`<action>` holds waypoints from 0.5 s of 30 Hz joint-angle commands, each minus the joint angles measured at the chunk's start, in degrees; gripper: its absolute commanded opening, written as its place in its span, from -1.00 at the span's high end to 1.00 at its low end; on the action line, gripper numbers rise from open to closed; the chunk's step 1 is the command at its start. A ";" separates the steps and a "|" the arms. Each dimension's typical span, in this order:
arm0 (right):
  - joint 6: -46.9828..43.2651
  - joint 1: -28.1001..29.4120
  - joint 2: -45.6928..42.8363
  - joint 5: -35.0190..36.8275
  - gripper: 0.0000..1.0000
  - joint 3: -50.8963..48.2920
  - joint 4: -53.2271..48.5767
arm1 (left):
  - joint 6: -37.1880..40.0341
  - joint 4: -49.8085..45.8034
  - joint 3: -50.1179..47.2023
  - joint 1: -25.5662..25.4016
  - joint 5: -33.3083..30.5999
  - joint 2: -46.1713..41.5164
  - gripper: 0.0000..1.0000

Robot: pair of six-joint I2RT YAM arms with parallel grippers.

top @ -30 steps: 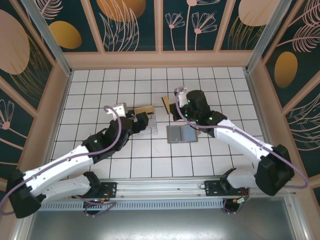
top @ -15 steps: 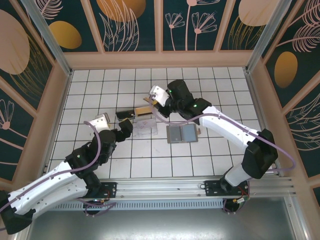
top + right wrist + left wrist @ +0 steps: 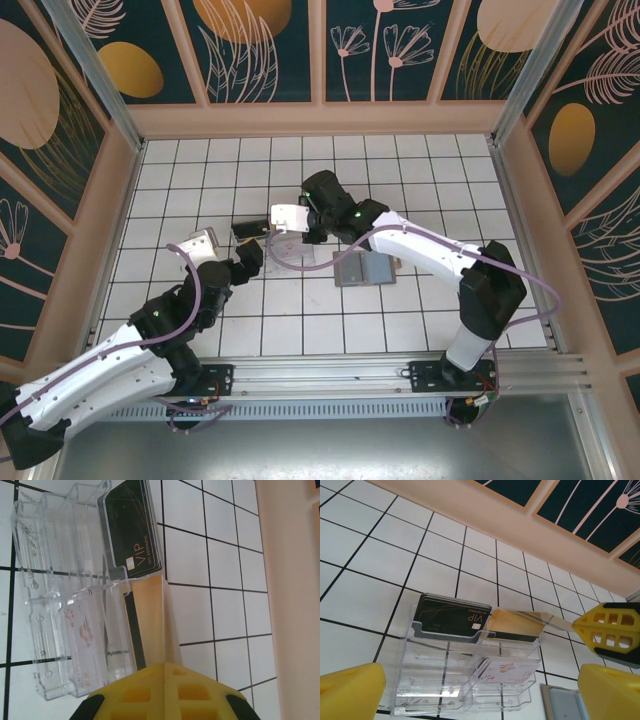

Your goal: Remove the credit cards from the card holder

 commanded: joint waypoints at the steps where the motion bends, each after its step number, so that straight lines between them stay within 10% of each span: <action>1: -3.10 0.00 1.02 0.31 1.00 2.21 -1.71 | -0.13 -1.38 -0.88 0.24 -1.05 -0.81 -0.98; 15: -3.53 -0.10 5.01 0.79 1.00 2.69 -1.84 | 0.15 -0.11 -1.64 0.21 -0.09 -0.54 -0.98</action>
